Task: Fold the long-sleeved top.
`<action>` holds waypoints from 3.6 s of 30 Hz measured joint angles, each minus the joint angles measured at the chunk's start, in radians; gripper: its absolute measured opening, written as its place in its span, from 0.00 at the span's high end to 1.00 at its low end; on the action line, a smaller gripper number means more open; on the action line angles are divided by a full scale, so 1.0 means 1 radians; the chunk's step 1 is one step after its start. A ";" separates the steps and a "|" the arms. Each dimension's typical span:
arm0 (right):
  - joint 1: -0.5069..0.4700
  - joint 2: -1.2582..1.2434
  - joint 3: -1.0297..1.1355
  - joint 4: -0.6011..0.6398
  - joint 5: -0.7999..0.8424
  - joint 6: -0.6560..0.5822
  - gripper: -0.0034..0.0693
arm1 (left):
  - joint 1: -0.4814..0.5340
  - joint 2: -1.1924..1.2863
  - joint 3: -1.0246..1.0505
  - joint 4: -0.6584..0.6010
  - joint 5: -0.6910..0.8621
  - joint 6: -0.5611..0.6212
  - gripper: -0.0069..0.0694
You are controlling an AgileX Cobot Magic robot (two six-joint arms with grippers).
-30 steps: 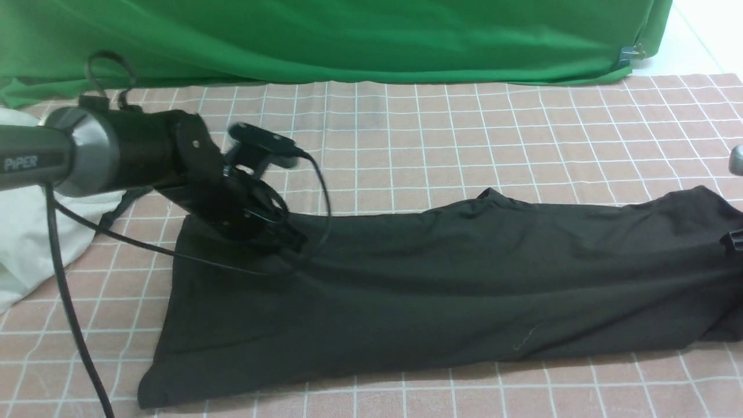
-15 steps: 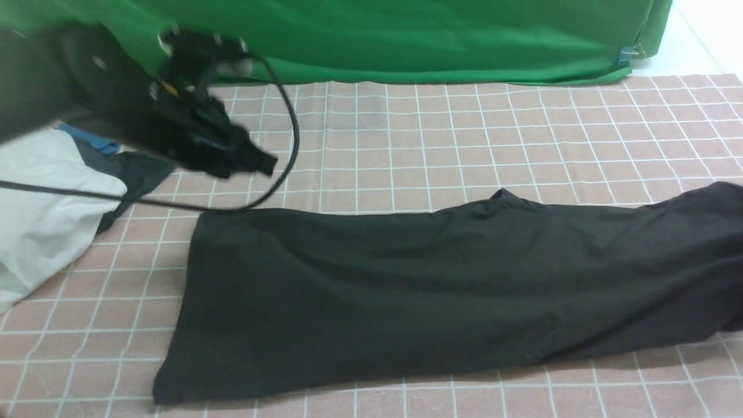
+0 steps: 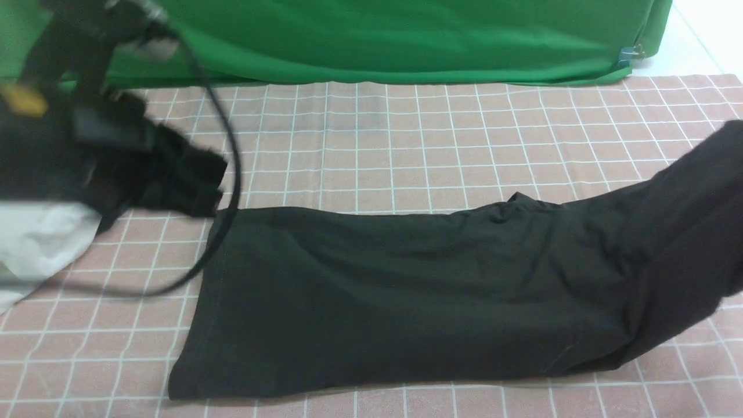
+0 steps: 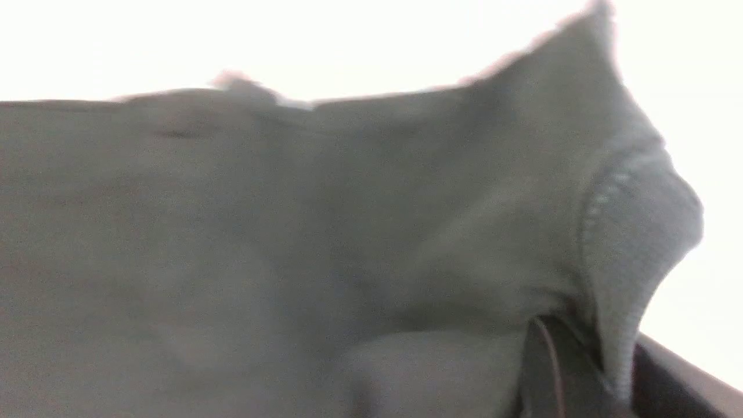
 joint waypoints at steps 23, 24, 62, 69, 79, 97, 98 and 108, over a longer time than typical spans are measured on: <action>0.638 0.270 -0.290 0.320 -0.211 -0.001 0.86 | 0.000 -0.348 0.164 0.084 0.057 -0.051 0.89; 0.656 0.295 -0.307 0.323 -0.220 -0.001 0.86 | 0.000 -0.348 0.164 0.086 0.057 -0.051 0.89; 0.909 0.628 -0.495 0.413 -0.357 -0.020 0.86 | 0.000 -0.459 0.227 0.162 -0.024 -0.135 0.89; 0.915 0.689 -0.496 0.433 -0.445 -0.019 0.86 | 0.000 -0.486 0.227 0.166 -0.040 -0.138 0.89; 0.917 0.750 -0.505 0.470 -0.568 0.019 0.38 | 0.000 -0.487 0.228 0.166 -0.023 -0.138 0.89; 0.722 0.460 -0.421 -0.005 -0.079 0.078 0.84 | 0.000 -0.318 0.228 0.069 0.134 -0.162 0.87; 0.725 0.460 -0.407 -0.007 -0.085 0.078 0.85 | 0.000 -0.291 0.228 0.067 0.141 -0.174 0.86; 0.727 0.463 -0.220 -0.006 -0.154 0.052 0.85 | 0.000 0.146 0.228 0.056 0.086 -0.236 0.44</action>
